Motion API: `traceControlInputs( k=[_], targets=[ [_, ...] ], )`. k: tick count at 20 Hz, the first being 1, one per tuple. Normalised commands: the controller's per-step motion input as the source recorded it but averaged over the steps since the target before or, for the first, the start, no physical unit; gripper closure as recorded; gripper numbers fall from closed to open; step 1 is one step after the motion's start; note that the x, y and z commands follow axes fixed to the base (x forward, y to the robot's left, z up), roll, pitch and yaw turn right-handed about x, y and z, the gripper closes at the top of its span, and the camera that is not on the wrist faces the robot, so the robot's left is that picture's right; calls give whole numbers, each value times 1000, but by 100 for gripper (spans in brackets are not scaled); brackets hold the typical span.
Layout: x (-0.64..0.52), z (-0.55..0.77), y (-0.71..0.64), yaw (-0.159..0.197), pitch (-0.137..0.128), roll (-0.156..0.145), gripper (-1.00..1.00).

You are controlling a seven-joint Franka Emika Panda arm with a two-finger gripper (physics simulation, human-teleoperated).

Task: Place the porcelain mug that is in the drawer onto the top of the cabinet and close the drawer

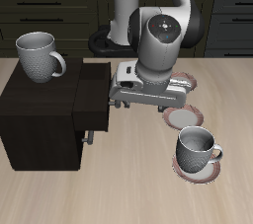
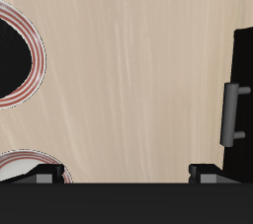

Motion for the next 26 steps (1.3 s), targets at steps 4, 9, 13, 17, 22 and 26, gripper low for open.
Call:
traceControlInputs(
  k=[4, 9, 13, 17, 22, 26],
  targets=[
    [47, -166, -481, -11, 19, -55, -100],
    [13, -219, -525, 8, 16, -63, -100],
    [10, -63, -596, 7, -6, -86, -100],
    [17, 39, -516, 4, -13, -67, -100],
    [31, -18, -541, -3, -1, -66, -100],
    [6, 10, -35, -1, 1, -6, -100]
  ],
)
